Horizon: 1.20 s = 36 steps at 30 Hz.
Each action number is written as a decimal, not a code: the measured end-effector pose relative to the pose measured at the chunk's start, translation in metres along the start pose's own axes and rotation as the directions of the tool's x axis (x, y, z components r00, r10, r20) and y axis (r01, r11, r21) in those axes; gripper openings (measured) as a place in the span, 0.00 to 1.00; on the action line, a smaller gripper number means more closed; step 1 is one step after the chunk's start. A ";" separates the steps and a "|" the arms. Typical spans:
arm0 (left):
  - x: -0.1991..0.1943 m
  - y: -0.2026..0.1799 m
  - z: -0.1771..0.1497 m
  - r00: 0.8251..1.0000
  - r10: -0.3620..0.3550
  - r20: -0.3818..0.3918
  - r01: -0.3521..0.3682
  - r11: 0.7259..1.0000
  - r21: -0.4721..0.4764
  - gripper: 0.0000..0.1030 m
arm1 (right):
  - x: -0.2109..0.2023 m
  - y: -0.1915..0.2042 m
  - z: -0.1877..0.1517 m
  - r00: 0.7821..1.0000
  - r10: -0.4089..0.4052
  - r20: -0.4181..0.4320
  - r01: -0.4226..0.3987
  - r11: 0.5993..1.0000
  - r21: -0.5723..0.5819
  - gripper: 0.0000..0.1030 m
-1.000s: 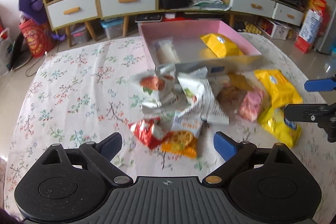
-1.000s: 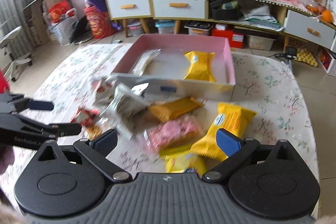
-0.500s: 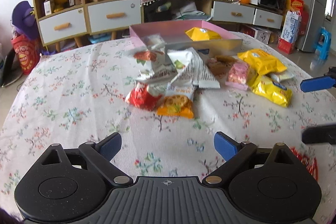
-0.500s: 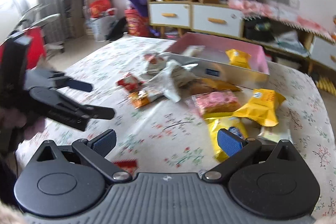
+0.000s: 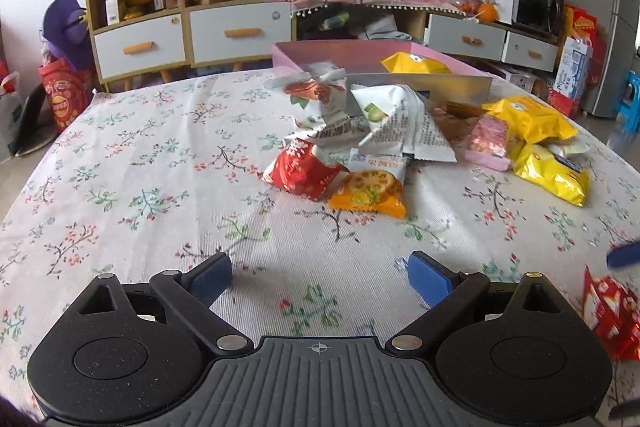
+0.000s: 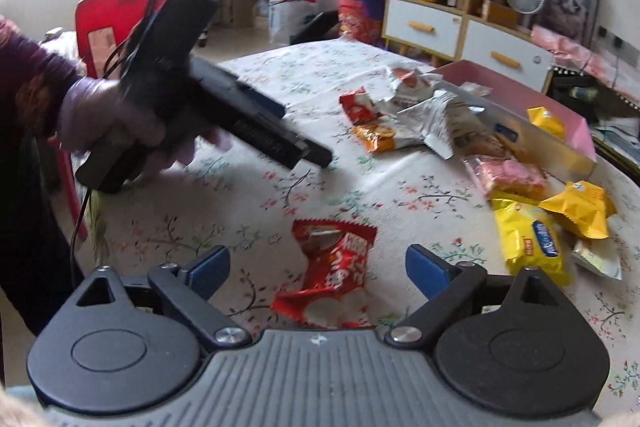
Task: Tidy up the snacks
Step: 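Grasp the red candy packet with the right tool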
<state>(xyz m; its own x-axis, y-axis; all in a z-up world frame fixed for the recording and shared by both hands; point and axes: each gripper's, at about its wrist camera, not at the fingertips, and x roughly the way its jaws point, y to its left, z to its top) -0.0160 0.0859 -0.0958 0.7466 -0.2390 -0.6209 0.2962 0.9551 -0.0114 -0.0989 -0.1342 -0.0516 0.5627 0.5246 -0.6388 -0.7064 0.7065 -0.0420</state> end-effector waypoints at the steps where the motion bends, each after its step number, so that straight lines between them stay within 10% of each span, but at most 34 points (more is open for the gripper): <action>1: 0.003 0.000 0.001 1.000 0.001 -0.004 -0.001 1.000 -0.001 0.93 | 0.001 0.002 -0.002 1.000 0.001 -0.002 -0.001 1.000 -0.003 0.84; 15: 0.026 -0.003 0.029 0.999 0.047 0.022 -0.047 0.999 -0.014 0.90 | 0.007 -0.004 -0.001 0.999 0.020 -0.039 -0.021 1.000 -0.020 0.26; 23: 0.036 -0.005 0.044 0.997 0.081 0.016 -0.080 0.994 -0.073 0.71 | 0.005 -0.009 0.001 0.999 -0.007 -0.035 0.006 0.999 -0.037 0.22; 28: 0.040 -0.001 0.050 0.993 0.119 -0.009 -0.119 0.985 -0.121 0.40 | 0.005 -0.011 0.006 0.999 -0.026 -0.026 0.025 0.999 -0.040 0.22; 36: 0.040 0.001 0.057 0.989 0.142 -0.046 -0.148 0.971 -0.188 0.30 | 0.005 -0.027 0.021 0.998 -0.071 -0.002 0.071 0.998 0.002 0.22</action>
<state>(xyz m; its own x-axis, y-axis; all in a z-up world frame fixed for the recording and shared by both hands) 0.0484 0.0673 -0.0761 0.7527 -0.0926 -0.6519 0.0652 0.9957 -0.0662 -0.0685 -0.1409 -0.0377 0.6102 0.4724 -0.6360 -0.6641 0.7428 -0.0854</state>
